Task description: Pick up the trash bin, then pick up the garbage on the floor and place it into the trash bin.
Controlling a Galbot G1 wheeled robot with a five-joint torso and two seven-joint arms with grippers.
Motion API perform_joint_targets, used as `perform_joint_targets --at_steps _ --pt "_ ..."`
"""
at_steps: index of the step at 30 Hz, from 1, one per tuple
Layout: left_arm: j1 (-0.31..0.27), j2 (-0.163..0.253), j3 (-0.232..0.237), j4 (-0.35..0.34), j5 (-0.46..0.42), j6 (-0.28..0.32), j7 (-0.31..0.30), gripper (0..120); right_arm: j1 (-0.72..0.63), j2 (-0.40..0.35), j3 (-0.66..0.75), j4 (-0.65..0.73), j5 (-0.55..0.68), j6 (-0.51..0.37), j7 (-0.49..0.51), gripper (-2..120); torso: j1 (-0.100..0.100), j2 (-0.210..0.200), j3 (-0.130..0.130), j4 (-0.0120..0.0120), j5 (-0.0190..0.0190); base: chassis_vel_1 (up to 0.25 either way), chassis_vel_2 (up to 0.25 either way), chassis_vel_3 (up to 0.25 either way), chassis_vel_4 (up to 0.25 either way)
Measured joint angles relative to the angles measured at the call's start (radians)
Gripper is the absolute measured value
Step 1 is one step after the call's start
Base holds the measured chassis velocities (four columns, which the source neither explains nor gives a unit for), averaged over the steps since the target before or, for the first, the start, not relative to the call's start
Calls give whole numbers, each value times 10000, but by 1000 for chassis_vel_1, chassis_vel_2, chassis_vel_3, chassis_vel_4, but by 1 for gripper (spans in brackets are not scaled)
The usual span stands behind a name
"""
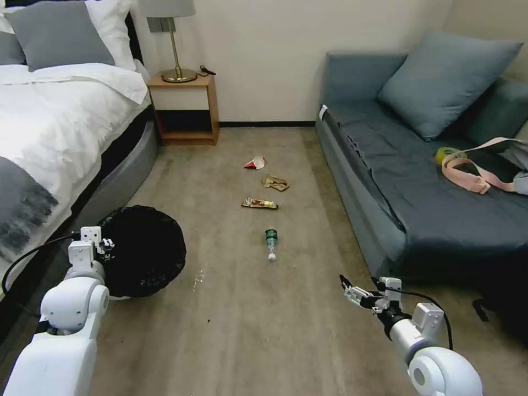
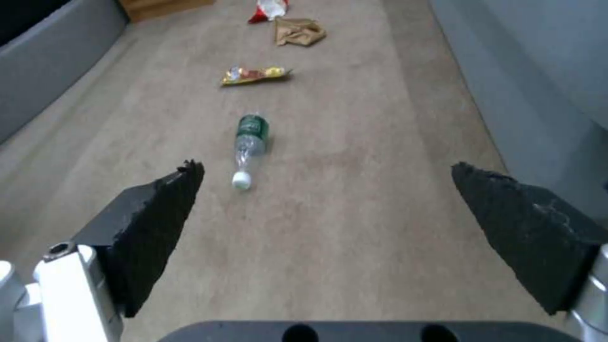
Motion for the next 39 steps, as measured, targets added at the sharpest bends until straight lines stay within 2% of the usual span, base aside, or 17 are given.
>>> perform_joint_targets --at_steps 23,39 --pt "-236 127 194 463 -185 -203 99 4 194 -17 -292 -194 -153 -147 -7 100 0 0 0 2 -1 -118 114 112 -119" --pt "-272 116 145 717 -202 -347 161 4 546 -815 -605 -181 -110 -594 -99 100 0 0 0 1 0 -121 125 134 -129"
